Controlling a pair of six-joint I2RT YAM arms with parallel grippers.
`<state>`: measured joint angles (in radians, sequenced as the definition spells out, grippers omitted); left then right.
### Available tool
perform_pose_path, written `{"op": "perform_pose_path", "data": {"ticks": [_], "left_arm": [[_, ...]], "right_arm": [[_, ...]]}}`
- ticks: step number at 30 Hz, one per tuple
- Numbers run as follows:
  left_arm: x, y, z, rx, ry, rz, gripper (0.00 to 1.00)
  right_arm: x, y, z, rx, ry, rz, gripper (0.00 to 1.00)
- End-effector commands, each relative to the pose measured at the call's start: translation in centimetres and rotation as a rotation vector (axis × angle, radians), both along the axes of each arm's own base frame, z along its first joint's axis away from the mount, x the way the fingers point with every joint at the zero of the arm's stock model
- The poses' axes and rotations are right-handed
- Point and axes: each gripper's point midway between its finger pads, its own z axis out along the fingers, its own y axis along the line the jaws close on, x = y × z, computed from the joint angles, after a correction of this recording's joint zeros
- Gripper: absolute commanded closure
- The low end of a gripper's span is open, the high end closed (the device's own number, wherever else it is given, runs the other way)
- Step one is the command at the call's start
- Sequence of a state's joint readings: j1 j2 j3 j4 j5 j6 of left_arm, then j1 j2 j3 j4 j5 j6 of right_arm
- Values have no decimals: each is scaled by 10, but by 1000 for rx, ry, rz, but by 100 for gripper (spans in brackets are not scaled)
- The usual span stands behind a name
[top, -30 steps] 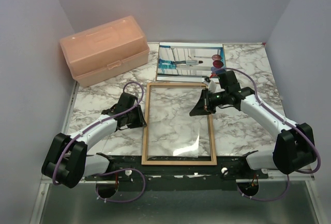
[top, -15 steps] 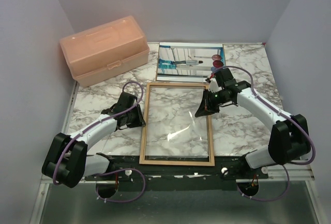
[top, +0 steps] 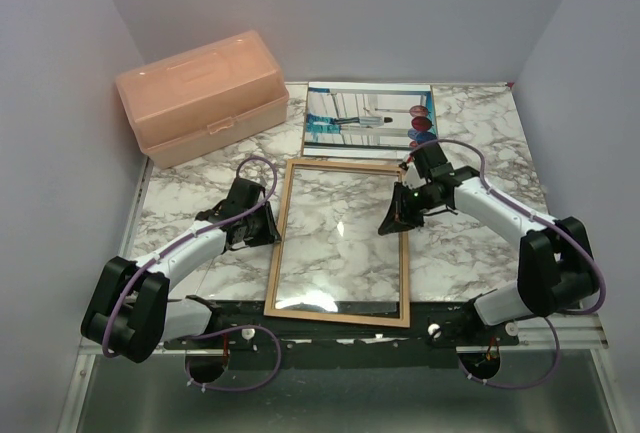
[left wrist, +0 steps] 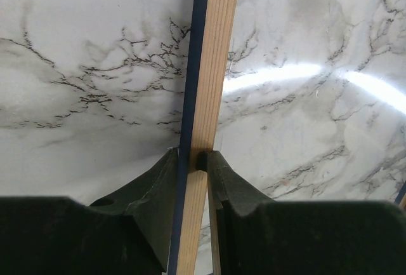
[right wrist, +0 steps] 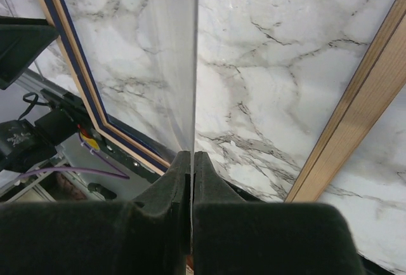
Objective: Put the photo into the frame
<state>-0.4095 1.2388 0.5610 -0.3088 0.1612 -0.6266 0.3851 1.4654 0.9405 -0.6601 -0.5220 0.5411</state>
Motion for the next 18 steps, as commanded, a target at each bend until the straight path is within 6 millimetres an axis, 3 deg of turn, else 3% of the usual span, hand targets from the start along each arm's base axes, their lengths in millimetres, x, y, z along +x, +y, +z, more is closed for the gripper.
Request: {"op": "perform_pose_path", "data": {"ticks": [1,8,18], "left_arm": [[-9,7,-13,48,43,-7,74],[-9,7,-13,48,41,-6,74],[-9,7,-13,48,42,-8,74]], "right_arm": [[-4,11,1,61,16,-9,99],[1,22,21,149,-28,1,99],[28,38,108,287,-261,0,99]]}}
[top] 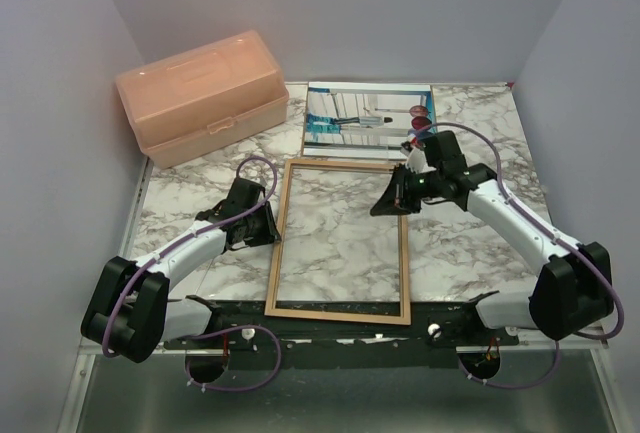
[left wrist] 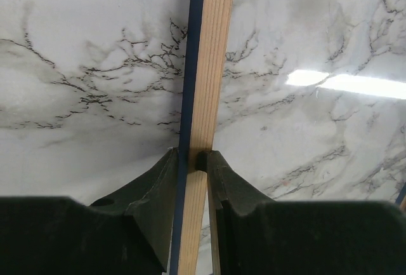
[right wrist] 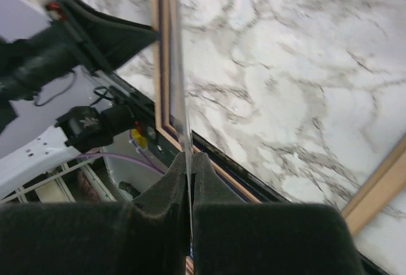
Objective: Put the photo into the frame
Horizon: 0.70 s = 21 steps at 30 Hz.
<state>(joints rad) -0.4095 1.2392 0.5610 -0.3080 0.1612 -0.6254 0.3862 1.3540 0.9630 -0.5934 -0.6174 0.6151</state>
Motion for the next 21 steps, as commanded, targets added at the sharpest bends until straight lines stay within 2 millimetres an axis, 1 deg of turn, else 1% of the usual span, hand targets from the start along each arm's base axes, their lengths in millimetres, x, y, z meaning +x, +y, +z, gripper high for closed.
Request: {"op": "perform_pose_path", "data": {"ticks": [1,6,9,13,21], "left_arm": [[-9,7,-13,47,42,-7,74],[-10,7,-13,48,44,-6,74],[-9,7,-13,47,43,-6,74],[-10,7,-13,48,44,-7,74],[-10,7,-12,45,39,-7,74]], "right_arm": [[23,19,62,132,-170,-5,99],[28,27,92,224,-221,-40,99],[28,28,103,255,-226,-46,99],[26,30,111,276,-226,-38,99],[19,32,117,318,-184,-4,99]]}}
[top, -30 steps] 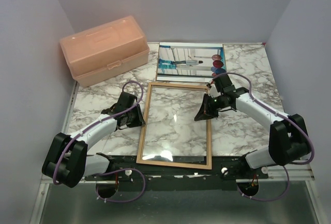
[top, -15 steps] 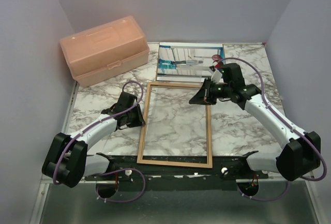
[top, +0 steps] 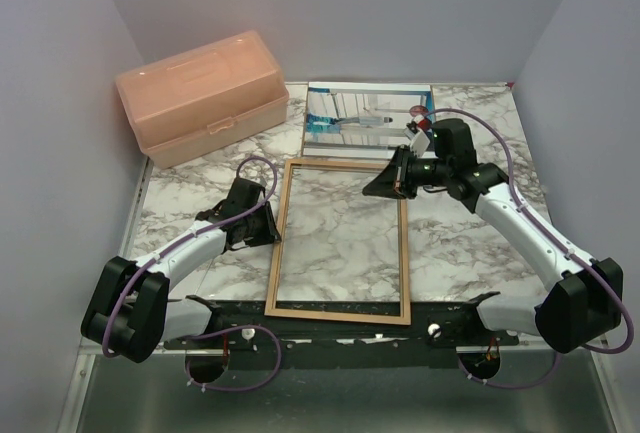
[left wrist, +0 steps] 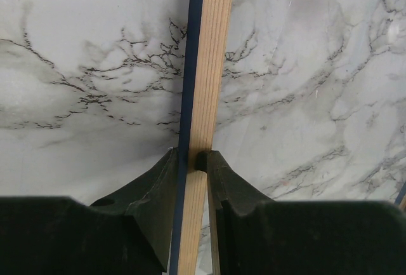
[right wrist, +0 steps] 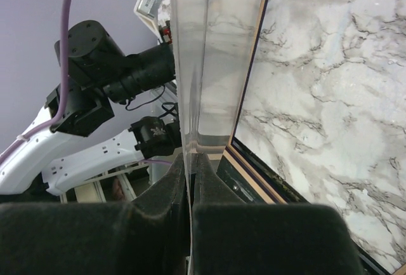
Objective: Put the photo into the frame
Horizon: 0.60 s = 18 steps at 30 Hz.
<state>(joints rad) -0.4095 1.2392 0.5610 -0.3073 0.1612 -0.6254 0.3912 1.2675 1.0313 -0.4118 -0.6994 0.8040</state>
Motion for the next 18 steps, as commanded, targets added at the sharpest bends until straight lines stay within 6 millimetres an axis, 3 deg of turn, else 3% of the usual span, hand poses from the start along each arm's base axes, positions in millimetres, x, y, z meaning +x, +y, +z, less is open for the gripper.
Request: {"op": "perform_pose_path", "data": {"ticks": [1,9,18], "left_arm": [[-9,7,-12,47,39,-6,74],[-9,7,-12,48,40,-6,74],[-10,7,-12,48,40,-7,75]], "right_arm": [[-2,6,34,85,-43,47,99],[-4,7,43,119,-24,75,99],[-6,1,18,76,35,91,99]]}}
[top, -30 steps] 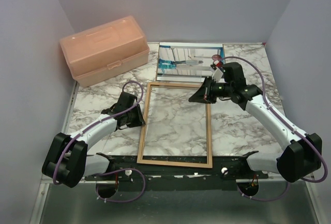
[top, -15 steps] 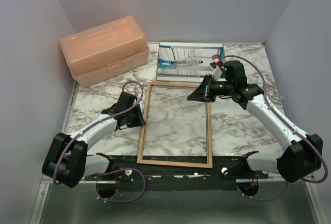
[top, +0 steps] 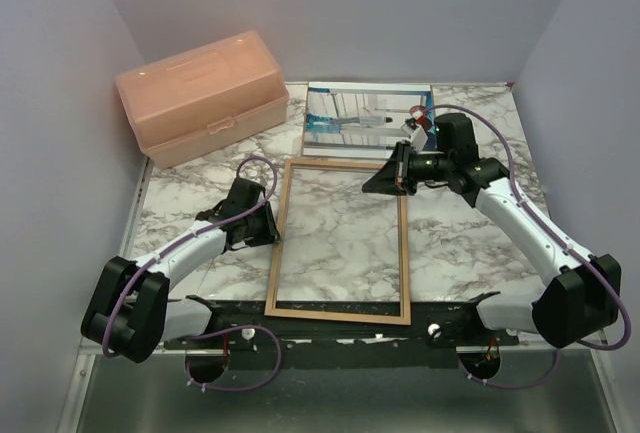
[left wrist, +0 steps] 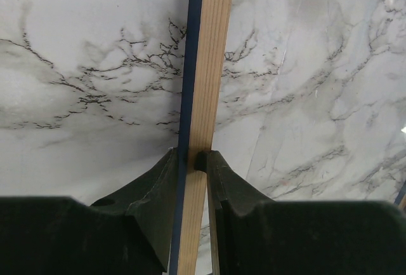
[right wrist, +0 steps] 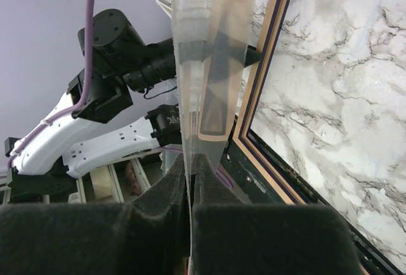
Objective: Put the photo into the frame
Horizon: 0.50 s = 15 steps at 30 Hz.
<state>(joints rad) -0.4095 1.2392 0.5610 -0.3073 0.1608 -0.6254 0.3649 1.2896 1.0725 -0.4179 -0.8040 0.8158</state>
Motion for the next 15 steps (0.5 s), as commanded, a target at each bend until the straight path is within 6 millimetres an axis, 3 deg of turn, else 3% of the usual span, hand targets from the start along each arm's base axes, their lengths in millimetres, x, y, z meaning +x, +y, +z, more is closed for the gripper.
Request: {"op": "perform_pose_path", "data": {"ticks": [1,15], "left_arm": [[-10,7,-12,47,40,-7,75],[-10,7,-12,47,40,-6,75]], "right_arm": [[-4,-3,-3,4,17,35,99],[-14,-7,-34,10,96,38,99]]}}
